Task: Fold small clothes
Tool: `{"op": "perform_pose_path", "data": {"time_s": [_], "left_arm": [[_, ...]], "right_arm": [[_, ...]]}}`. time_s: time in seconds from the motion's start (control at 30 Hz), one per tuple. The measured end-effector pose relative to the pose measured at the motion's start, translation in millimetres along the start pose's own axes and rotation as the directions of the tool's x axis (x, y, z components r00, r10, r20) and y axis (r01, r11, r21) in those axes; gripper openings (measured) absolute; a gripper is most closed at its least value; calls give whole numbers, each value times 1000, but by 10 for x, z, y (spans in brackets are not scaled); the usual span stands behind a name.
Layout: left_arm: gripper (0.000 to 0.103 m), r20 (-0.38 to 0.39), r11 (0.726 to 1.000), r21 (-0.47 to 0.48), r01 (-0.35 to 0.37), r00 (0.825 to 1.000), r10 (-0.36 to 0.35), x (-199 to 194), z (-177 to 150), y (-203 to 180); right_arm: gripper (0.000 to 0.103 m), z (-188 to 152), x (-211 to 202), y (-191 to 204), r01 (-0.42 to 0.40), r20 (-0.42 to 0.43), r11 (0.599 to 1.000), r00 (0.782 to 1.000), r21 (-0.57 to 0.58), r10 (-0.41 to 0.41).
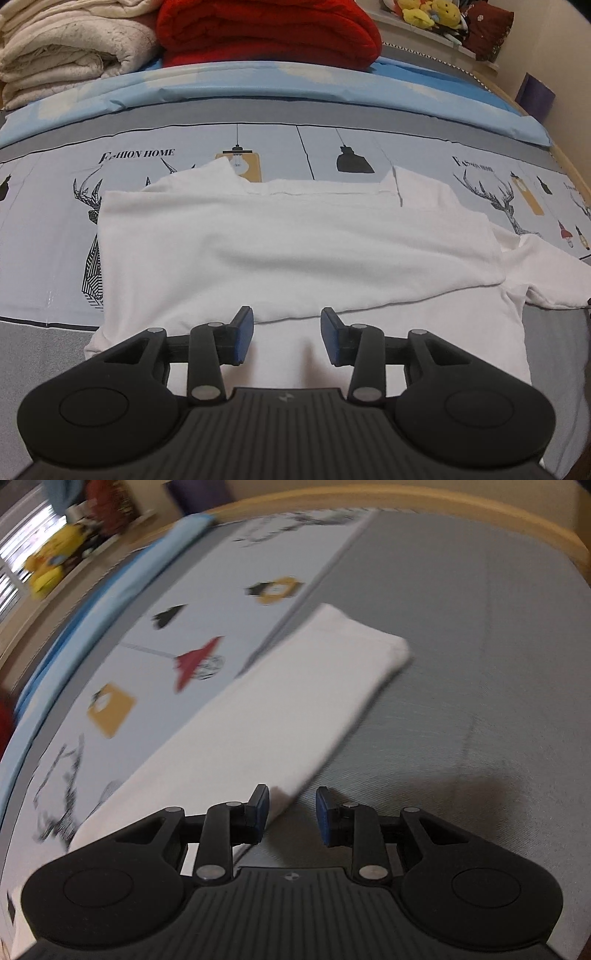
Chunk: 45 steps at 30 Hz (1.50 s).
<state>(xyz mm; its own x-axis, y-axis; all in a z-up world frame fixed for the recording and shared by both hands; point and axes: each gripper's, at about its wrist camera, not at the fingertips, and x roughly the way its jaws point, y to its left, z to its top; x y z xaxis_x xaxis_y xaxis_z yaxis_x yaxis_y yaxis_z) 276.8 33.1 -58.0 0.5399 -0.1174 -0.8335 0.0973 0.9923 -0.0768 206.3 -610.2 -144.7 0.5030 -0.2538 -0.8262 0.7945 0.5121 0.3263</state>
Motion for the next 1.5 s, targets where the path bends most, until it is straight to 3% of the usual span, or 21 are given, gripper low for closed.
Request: {"op": "perform_pose_path", "data": {"time_s": [0.1, 0.2, 0.4, 0.47, 0.5, 0.53, 0.7, 0.9, 1.03, 1.1, 1.13, 1.2, 1.27, 1.3, 1.4, 1.43, 1.5], "left_arm": [[45, -5, 1000, 0, -4, 1000, 4, 18, 0, 12], [45, -6, 1000, -2, -7, 1000, 7, 28, 3, 27], [45, -8, 1000, 5, -8, 1000, 8, 32, -7, 42], [45, -9, 1000, 5, -10, 1000, 10, 32, -10, 50], [45, -9, 1000, 3, -10, 1000, 10, 31, -10, 59], [45, -9, 1000, 2, -11, 1000, 11, 30, -11, 70], [45, -7, 1000, -7, -10, 1000, 10, 16, -3, 130], [45, -3, 1000, -22, -13, 1000, 13, -16, 15, 207], [45, 4, 998, -56, -13, 1000, 14, -65, 40, 317], [45, 6, 997, -76, -13, 1000, 13, -91, 58, 382], [45, 9, 996, -91, -14, 1000, 15, -107, 75, 429], [45, 13, 992, -127, -16, 1000, 18, -131, 112, 533], [45, 13, 985, -174, -14, 1000, 17, -148, 154, 671], [45, 13, 980, -197, -14, 1000, 17, -153, 173, 742], [45, 12, 967, -255, -16, 1000, 20, -162, 233, 952], [45, 11, 961, -276, -17, 1000, 21, -163, 248, 1024], [45, 10, 949, -316, -16, 1000, 20, -164, 274, 1145]], "right_arm": [[29, 0, 44, -40, -11, 18, 1000, 1000, 21, 11], [37, -23, 52, -12, -21, 30, 1000, 999, 22, 21], [36, 31, 89, -31, -34, 64, 999, 997, 39, 31], [28, 41, 99, -32, -32, 84, 999, 996, 35, 29], [12, 42, 107, -30, -26, 93, 999, 995, 32, 23], [5, 37, 120, -28, -24, 100, 999, 995, 28, 21], [3, 28, 8, 121, -17, 185, 1000, 982, -17, 20], [3, -43, -412, 688, -3, 345, 985, 936, -175, 64], [3, -330, -835, 1306, -36, 419, 943, 890, -330, 180], [3, -641, -1137, 1727, -97, 424, 883, 849, -459, 314], [3, -824, -1286, 1923, -155, 392, 834, 827, -529, 402], [3, -1240, -1550, 2271, -259, 309, 706, 763, -660, 569], [3, -1712, -1749, 2573, -395, 125, 513, 688, -762, 715], [3, -1956, -1810, 2692, -476, -8, 394, 646, -786, 763], [3, -2457, -1780, 2859, -658, -337, 182, 579, -731, 743], [4, -2562, -1755, 2866, -677, -387, 163, 583, -718, 715], [6, -2692, -1707, 2876, -675, -426, 200, 639, -711, 640]]}}
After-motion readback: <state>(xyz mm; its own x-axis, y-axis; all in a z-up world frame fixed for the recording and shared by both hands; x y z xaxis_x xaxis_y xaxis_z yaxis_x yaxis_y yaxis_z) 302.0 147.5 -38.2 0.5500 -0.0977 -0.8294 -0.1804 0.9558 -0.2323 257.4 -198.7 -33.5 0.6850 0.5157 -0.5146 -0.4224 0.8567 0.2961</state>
